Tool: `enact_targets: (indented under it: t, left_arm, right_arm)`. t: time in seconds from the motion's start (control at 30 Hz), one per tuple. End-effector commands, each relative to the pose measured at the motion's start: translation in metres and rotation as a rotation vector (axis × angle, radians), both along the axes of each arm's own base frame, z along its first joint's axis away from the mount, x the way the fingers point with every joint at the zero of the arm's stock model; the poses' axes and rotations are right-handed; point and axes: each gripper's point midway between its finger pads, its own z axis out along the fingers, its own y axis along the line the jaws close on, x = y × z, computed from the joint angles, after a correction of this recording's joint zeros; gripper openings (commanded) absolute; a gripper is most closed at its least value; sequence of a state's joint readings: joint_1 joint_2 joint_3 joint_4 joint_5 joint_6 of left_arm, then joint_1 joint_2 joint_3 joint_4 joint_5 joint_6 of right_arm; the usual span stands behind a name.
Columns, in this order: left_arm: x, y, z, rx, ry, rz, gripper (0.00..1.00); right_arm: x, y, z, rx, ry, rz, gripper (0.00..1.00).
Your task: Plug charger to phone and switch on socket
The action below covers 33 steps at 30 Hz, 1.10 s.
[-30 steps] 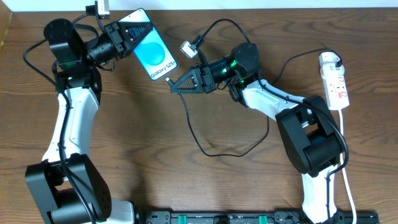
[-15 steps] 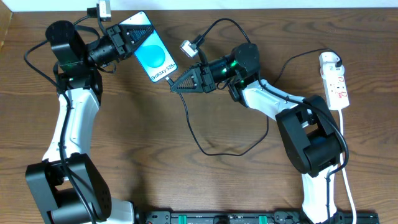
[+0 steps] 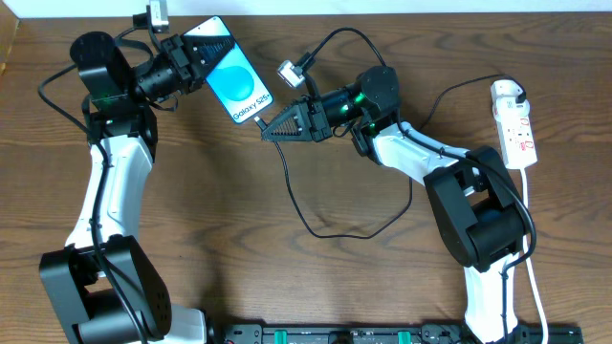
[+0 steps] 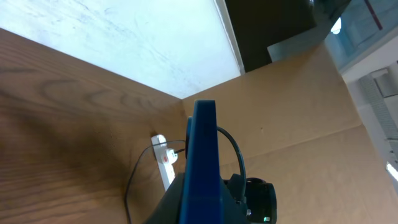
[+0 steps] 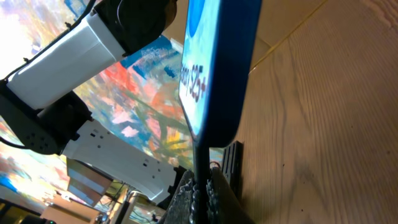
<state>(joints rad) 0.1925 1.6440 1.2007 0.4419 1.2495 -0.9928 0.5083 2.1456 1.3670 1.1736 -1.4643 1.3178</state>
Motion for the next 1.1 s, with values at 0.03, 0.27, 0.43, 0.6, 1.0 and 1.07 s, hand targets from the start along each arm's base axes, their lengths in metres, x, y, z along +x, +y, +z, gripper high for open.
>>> enact_targets:
  t: [0.03,0.27,0.43,0.6,1.0,1.07]
  left_arm:
    - [-0.0013,0.0002,0.0048,-0.004,-0.005,0.005,0.07]
    - [-0.0015,0.0001,0.0048,0.020,-0.043,0.003,0.07]
    - [-0.0053,-0.0023,0.0052,0.020,-0.047,-0.023,0.07]
    - [-0.0057,-0.0025,0.0052,0.021,-0.049,-0.026,0.07]
    - [-0.0093,-0.0087,0.0054,0.020,-0.052,-0.055,0.07]
    - [-0.0093,-0.0087,0.0054,0.021,-0.053,-0.055,0.07]
  right_arm:
    - [0.0013,0.0026,0.0041,0.010,-0.003,-0.011,0.01]
    - [0.0015,0.0025,0.0042,0.011,-0.004,-0.012,0.01]
    - [0.0021,0.0027,0.0045,0.012,-0.003,-0.016,0.01]
    - [0.0021,0.0027,0.0045,0.012,-0.003,-0.016,0.01]
    - [0.0027,0.0029,0.0047,0.013,-0.002,-0.020,0.01]
    - [0.0027,0.0029,0.0047,0.013,-0.001,-0.020,0.01]
